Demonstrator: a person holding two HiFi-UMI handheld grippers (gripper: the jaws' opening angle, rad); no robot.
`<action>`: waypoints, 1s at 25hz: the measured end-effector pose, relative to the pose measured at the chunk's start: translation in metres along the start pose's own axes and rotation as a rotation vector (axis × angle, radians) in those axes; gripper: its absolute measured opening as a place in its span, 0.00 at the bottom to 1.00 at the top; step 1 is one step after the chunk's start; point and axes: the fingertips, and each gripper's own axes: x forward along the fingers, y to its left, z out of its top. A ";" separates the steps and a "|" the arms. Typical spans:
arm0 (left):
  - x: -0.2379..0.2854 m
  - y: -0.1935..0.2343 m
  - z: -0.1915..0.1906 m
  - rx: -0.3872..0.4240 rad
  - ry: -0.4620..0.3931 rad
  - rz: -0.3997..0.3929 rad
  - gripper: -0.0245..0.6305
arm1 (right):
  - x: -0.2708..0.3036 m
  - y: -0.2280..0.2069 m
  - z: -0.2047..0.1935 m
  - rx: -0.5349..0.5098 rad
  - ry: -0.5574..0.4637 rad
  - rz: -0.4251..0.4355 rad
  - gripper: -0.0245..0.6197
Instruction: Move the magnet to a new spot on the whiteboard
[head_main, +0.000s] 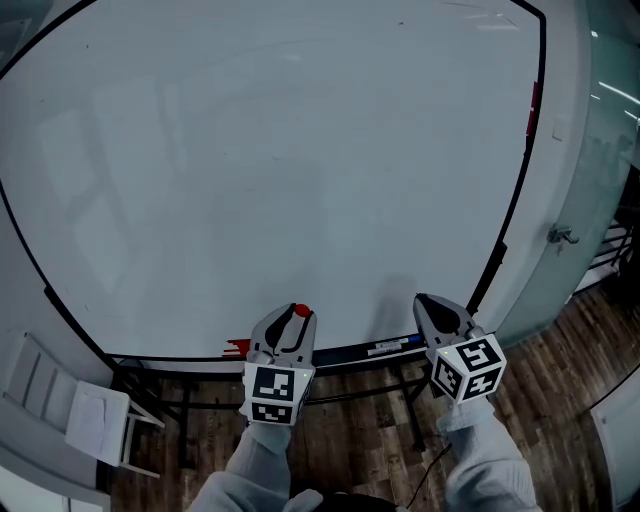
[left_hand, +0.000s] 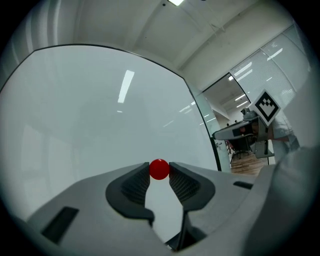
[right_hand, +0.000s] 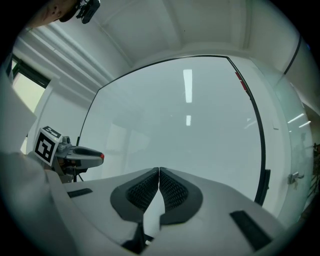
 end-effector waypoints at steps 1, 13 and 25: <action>0.004 -0.001 0.008 0.013 -0.010 -0.007 0.23 | 0.002 -0.003 0.008 -0.010 -0.010 0.000 0.08; 0.037 0.025 0.120 0.177 -0.133 0.013 0.23 | 0.025 -0.007 0.096 -0.142 -0.128 0.034 0.08; 0.065 0.048 0.189 0.321 -0.187 0.086 0.23 | 0.045 -0.013 0.149 -0.198 -0.204 0.060 0.08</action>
